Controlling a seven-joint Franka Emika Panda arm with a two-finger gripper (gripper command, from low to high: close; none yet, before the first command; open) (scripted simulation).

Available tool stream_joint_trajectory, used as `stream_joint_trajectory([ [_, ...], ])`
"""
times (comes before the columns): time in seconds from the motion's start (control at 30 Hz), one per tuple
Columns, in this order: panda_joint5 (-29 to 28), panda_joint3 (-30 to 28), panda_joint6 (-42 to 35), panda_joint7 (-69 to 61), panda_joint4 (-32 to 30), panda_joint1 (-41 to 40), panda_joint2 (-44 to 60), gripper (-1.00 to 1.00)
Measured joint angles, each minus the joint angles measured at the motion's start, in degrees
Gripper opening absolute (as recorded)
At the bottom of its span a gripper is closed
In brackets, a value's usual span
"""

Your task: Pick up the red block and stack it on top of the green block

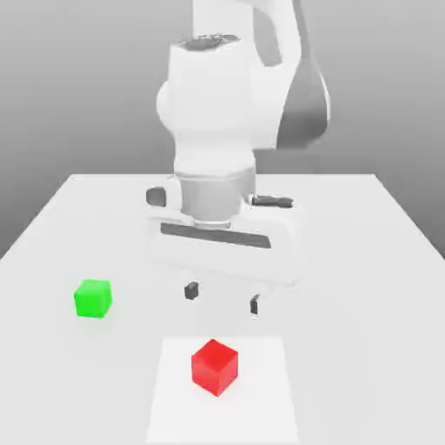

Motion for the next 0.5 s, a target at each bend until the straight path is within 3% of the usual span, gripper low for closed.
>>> stream_joint_trajectory([
  [0.1,-4.0,-0.8,4.2,5.7,-1.8,0.0,5.8,0.00],
  [0.27,-4.8,-1.5,12.8,6.8,-0.8,0.6,16.0,0.00],
  [0.3,-4.8,-1.5,13.8,6.8,-0.6,0.5,17.3,-1.00],
  [0.5,-4.9,-1.4,14.5,6.9,-0.5,0.5,17.9,-1.00],
])
